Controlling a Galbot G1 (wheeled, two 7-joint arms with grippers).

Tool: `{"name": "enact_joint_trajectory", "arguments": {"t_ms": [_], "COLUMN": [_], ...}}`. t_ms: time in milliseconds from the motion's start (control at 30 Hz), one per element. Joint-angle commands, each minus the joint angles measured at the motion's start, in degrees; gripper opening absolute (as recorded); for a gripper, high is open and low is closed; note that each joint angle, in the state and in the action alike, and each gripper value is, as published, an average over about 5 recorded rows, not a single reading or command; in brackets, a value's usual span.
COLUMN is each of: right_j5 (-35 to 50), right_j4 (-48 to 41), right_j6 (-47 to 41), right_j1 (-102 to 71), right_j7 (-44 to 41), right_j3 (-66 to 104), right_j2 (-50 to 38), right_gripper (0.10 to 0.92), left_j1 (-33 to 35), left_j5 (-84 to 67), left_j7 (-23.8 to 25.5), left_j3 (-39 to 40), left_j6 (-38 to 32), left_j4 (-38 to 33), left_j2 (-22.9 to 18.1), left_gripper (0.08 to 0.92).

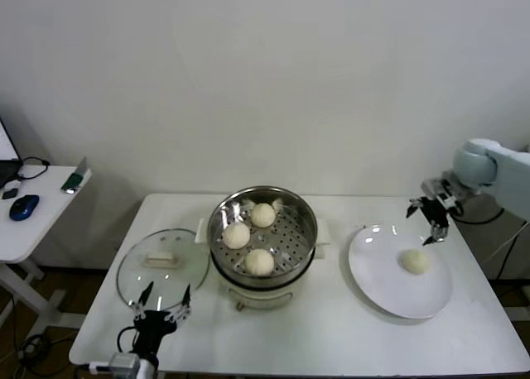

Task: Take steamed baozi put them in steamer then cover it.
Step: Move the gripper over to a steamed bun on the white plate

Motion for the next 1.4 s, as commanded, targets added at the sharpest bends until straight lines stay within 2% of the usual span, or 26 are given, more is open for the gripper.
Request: {"name": "enact_joint_trajectory", "arguments": {"t_ms": [33, 867, 1400], "right_j5": [-5.5, -7.8, -9.8], "right_j4": [-7.1, -13.2, -13.3], "right_j6": [-2.2, -2.3, -2.5], "right_j1": [-17.1, -22.7, -21.2], "right_j7": [0.7, 2.4, 1.8], "right_j3": [13.7, 20.5, 19.2], "right_j2": [-2.7, 5.6, 6.3], "right_gripper": [0.823, 0.820, 0.706], "left_j1": [0.2, 0.5, 0.0], "left_j5": [0.2, 0.5, 0.3], "left_j7": [0.0, 0.1, 0.0], "left_j3": [0.0, -0.2, -0.2], "left_j6": [0.0, 0.2, 0.3], "left_j4": [0.2, -0.1, 0.3], "left_j2": [-0.1, 0.2, 0.1], "left_gripper": [0.823, 0.823, 0.823]}}
